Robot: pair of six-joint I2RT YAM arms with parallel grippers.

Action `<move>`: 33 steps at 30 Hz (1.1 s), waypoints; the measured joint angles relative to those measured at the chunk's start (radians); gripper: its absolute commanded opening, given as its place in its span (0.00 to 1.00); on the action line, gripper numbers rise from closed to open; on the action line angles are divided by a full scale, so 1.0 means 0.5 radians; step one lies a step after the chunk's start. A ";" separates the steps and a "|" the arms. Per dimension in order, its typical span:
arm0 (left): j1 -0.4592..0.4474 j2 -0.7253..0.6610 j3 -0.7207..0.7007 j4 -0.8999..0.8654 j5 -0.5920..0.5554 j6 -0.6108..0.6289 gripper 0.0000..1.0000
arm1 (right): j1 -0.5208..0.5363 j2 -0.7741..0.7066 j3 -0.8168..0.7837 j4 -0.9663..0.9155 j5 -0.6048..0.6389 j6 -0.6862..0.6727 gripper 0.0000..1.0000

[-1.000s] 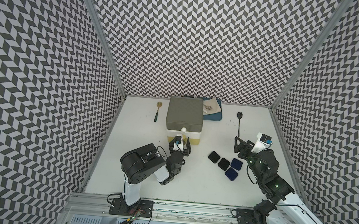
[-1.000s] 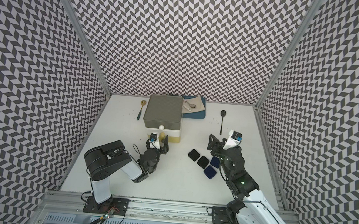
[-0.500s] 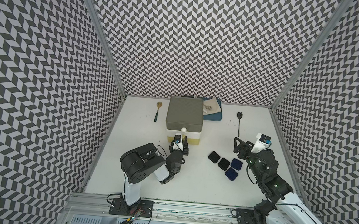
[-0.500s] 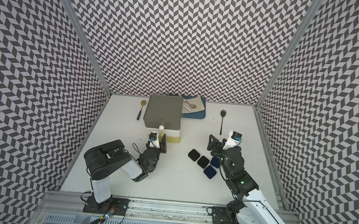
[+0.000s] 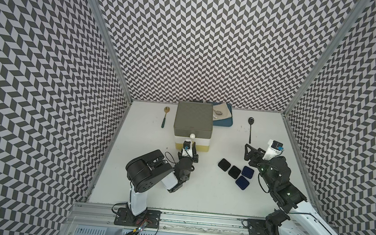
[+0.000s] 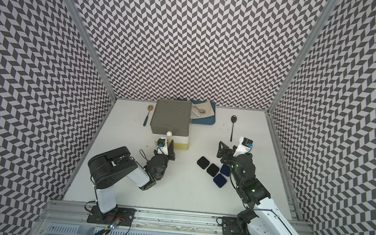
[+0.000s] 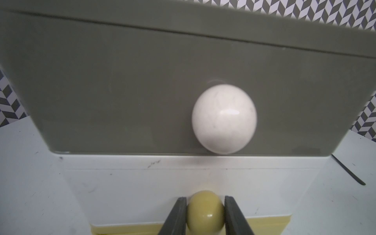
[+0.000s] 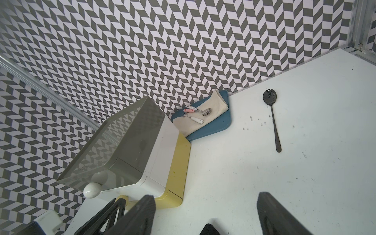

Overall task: Place the brooch boxes into the drawer by color
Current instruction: Open the drawer in the storage box.

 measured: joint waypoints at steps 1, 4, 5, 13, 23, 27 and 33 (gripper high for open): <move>0.000 0.000 0.002 -0.003 -0.002 -0.003 0.26 | 0.000 -0.001 0.000 0.000 0.000 0.000 0.82; -0.001 0.000 0.005 -0.008 -0.006 -0.009 0.00 | 0.000 -0.002 0.000 -0.001 0.000 0.000 0.83; -0.001 0.000 0.005 -0.008 -0.008 -0.011 0.00 | 0.000 -0.003 0.000 -0.001 0.000 -0.001 0.82; -0.009 -0.010 -0.001 -0.024 -0.019 -0.050 0.00 | -0.008 -0.006 0.000 -0.001 -0.007 0.004 0.83; -0.140 -0.210 -0.116 -0.217 -0.110 -0.140 0.00 | -0.009 -0.120 -0.008 -0.005 -0.024 0.038 0.84; -0.237 -0.323 -0.176 -0.333 -0.179 -0.195 0.00 | -0.009 -0.169 -0.014 -0.005 -0.039 0.047 0.85; -0.445 -0.542 -0.270 -0.598 -0.329 -0.323 0.00 | -0.009 -0.246 -0.044 -0.005 -0.063 0.070 0.85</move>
